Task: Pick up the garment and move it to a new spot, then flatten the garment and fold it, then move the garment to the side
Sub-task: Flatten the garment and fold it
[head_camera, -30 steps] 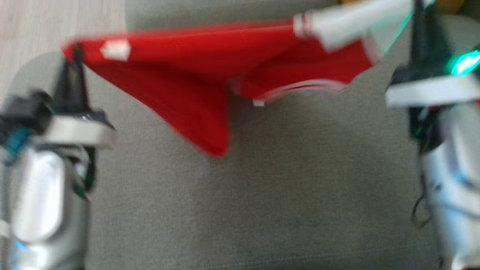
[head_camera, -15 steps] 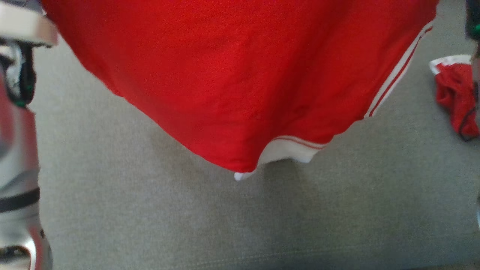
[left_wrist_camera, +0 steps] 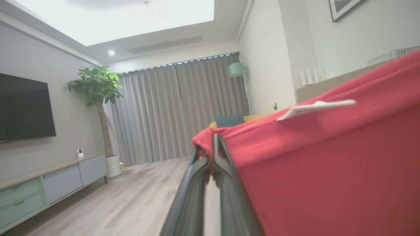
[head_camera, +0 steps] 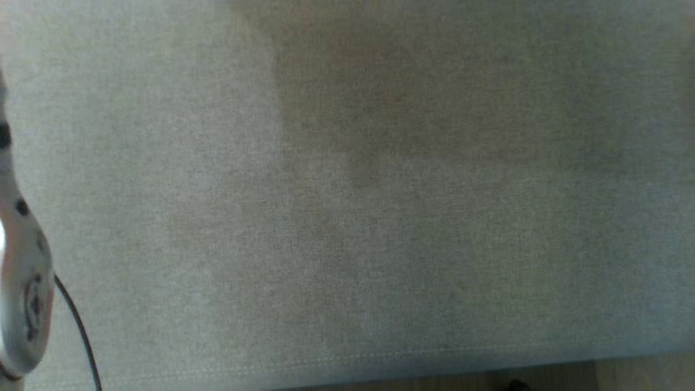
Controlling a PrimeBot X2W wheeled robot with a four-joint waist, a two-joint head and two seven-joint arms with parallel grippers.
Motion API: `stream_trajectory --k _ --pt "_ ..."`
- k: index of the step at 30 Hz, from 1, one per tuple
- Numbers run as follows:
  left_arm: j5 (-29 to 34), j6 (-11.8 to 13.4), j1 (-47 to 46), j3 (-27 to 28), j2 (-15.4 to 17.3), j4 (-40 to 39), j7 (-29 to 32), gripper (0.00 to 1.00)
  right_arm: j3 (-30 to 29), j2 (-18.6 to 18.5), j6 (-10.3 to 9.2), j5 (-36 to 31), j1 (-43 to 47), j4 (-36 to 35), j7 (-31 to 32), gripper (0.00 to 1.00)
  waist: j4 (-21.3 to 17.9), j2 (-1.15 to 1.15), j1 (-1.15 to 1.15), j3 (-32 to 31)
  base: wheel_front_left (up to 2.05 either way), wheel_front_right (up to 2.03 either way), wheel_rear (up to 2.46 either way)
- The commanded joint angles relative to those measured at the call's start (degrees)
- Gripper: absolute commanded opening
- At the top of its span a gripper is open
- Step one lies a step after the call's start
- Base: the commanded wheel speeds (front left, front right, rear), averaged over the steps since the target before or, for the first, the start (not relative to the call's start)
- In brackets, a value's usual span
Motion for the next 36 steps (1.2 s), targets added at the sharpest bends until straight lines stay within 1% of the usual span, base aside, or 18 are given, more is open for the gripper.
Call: stream_trajectory --k 1,5,8,15,19,24,27,28,31,36 --pt "-0.38 0.62 -0.21 1.66 2.86 -0.92 -0.12 0.00 -1.01 1.23 -0.05 -0.05 0.06 -1.84 -0.17 0.00 -0.32 0.00 -0.01 0.78 0.00 0.00 0.00" --pt "-2.01 0.46 3.92 2.37 2.00 -1.01 -0.18 0.00 -0.01 1.90 -0.05 1.08 5.94 -2.70 -0.19 0.00 -1.36 0.00 -0.01 1.11 0.00 0.00 0.00" --pt "-3.75 0.21 11.03 3.27 0.45 -0.80 -0.19 0.00 2.23 1.67 -0.05 4.09 13.71 -3.34 -0.19 0.00 -1.83 0.00 -0.01 0.46 0.00 0.00 0.00" --pt "-6.76 0.55 31.29 5.71 -5.81 -2.60 -0.20 0.00 6.59 1.20 -0.05 14.21 35.73 -6.59 -0.20 0.00 -2.66 0.00 -0.01 -1.97 0.00 0.00 0.00" --pt "-7.55 0.89 41.71 7.18 -8.31 -3.26 -0.20 0.00 8.94 1.47 -0.05 19.53 47.75 -10.04 -0.20 0.00 -3.32 0.00 -0.01 -4.54 0.00 0.00 0.00" --pt "-8.53 1.00 51.46 9.52 -9.72 -3.32 -0.20 0.00 11.82 1.78 -0.05 24.18 59.85 -14.10 -0.20 0.00 -4.46 0.00 -0.01 -8.63 0.00 0.00 0.00" --pt "-9.28 1.84 56.66 10.65 -10.17 -3.90 -0.20 0.00 13.76 1.71 -0.05 25.92 66.00 -15.22 0.69 0.00 -5.02 0.00 -0.01 -11.81 0.00 0.00 0.00" --pt "-9.70 2.20 59.83 11.09 -10.30 -4.63 -0.20 0.00 14.72 1.59 -0.05 26.78 69.81 -15.82 1.74 0.00 -5.21 0.00 -0.01 -13.80 0.00 0.00 0.00" --pt "-11.77 2.52 64.30 10.01 -10.35 -4.92 -0.20 0.00 14.84 1.48 -0.05 28.06 75.33 -16.49 3.10 0.00 -5.24 0.00 -0.01 -16.65 0.00 0.00 0.00" --pt "-14.93 5.10 72.18 7.71 -10.37 -8.00 -0.20 0.00 13.61 1.53 -0.05 29.27 82.72 -18.09 5.21 0.00 -5.63 0.00 -0.01 -20.67 0.00 0.00 0.00"
